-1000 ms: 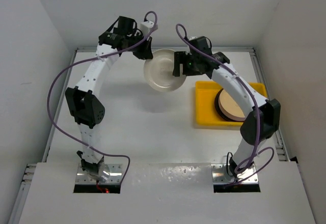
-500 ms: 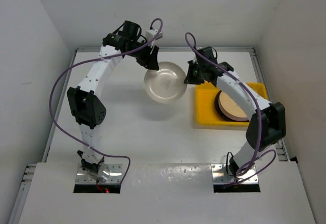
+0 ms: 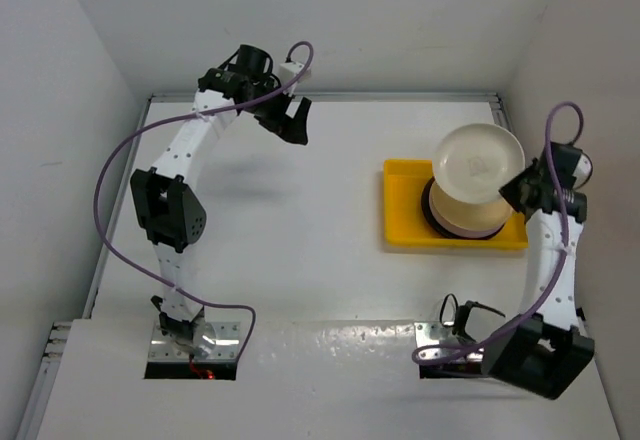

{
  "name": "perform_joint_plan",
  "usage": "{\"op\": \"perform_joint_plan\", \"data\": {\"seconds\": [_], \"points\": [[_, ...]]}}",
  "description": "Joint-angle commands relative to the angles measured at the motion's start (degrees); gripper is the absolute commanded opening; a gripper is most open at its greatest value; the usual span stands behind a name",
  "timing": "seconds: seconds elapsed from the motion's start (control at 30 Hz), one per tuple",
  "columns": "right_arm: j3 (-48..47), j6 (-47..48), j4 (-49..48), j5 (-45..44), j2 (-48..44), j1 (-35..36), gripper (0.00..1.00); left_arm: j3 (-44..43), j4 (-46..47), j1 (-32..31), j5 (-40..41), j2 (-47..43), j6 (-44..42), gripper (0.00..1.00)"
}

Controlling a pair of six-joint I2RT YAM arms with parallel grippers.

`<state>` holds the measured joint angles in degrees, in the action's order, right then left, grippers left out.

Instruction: Place the plates into the plastic bin on the countertop

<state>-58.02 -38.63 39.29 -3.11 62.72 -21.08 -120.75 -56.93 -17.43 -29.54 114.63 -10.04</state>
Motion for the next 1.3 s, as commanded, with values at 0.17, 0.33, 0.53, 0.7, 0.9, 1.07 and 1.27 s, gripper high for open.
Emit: {"op": "perform_joint_plan", "data": {"seconds": [0.17, 0.33, 0.53, 0.7, 0.9, 1.07, 1.27], "points": [[6.44, 0.05, -1.75, 7.76, 1.25, -11.88, 0.0, 1.39, 0.94, 1.26, -0.08, -1.69, -0.94, 1.0], [5.46, 1.71, -3.07, 8.92, 8.29, -11.79, 0.18, 1.39, 0.94, 2.31, -0.08, -2.21, -1.47, 1.0], [5.37, 3.91, 0.25, 5.6, 12.95, -10.48, 0.6, 1.92, 0.94, 2.31, -0.08, -2.22, -1.47, 1.0], [3.62, 4.97, 3.77, -5.03, 9.1, -8.63, 0.79, 1.92, 0.94, 2.31, -0.08, -2.74, -1.47, 1.0], [-6.39, 3.92, 7.99, -14.81, -6.17, -8.36, 0.99, 3.23, 0.94, 1.79, 3.77, -6.69, -1.47, 1.0], [-6.5, 2.34, 13.35, -10.69, -13.05, -8.28, 0.99, 11.3, -0.29, 1.79, 9.39, -15.29, -2.0, 1.0], [6.06, -4.16, 21.96, 1.96, -26.92, -6.87, 0.99, 38.06, 4.36, 3.62, 17.92, -35.12, -3.67, 1.0]]}}
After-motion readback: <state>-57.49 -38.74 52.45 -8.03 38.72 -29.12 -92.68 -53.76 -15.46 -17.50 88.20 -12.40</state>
